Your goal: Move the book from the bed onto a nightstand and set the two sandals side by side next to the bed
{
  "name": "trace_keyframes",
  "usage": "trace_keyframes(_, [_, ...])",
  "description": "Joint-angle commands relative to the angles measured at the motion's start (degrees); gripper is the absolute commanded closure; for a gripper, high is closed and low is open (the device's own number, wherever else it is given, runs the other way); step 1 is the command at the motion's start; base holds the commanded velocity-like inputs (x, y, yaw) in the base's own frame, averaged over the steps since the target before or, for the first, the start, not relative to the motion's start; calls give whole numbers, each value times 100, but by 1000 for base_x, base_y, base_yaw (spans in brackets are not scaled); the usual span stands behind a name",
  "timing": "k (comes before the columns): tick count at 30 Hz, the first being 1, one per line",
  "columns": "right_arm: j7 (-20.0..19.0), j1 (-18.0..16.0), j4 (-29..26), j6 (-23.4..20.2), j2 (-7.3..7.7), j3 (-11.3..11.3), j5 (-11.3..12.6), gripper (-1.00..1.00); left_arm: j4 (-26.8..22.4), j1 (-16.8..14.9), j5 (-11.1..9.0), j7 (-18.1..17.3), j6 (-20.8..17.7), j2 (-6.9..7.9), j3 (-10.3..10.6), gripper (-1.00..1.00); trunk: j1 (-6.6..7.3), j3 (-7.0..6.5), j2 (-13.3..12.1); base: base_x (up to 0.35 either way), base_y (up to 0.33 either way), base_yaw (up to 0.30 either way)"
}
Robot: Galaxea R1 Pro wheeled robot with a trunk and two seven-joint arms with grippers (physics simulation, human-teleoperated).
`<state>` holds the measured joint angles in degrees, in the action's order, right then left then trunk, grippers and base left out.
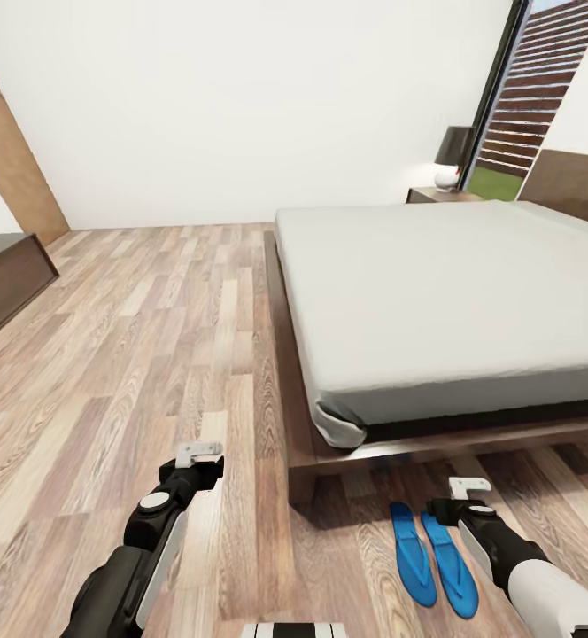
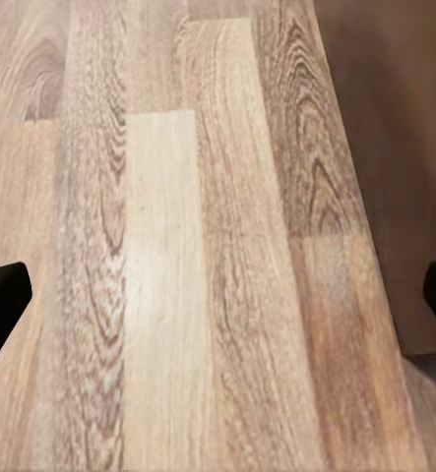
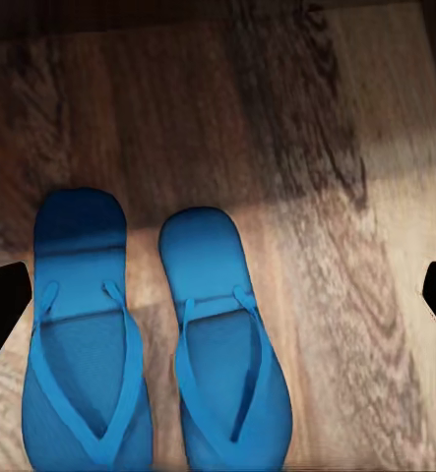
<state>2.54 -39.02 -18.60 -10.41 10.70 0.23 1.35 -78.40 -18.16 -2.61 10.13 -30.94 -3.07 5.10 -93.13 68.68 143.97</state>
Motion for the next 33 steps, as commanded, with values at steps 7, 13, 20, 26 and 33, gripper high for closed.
trace_keyframes(7, [12,0,-12,-32,-4,3,15,-100,-8,-1,-30,42,-26,6,9,-100,19,-151,-8,0,0,-281])
trace_keyframes(13, [9,0,-12,-33,-6,5,20,-100,-8,0,-31,42,-26,2,17,-100,34,-284,-16,0,0,-282])
trace_keyframes(20, [9,0,-12,-33,-11,17,15,-100,-8,-1,-30,44,-26,-1,17,-100,52,-427,-25,0,0,-263])
trace_keyframes(26, [9,0,-12,-40,-15,9,15,-100,-8,0,-30,42,-26,-1,17,-100,68,-520,-33,0,0,-190])
trace_keyframes(33, [9,0,-12,-40,-19,-11,15,-100,-8,0,-29,44,-31,-1,17,-100,86,-621,-43,0,0,-153])
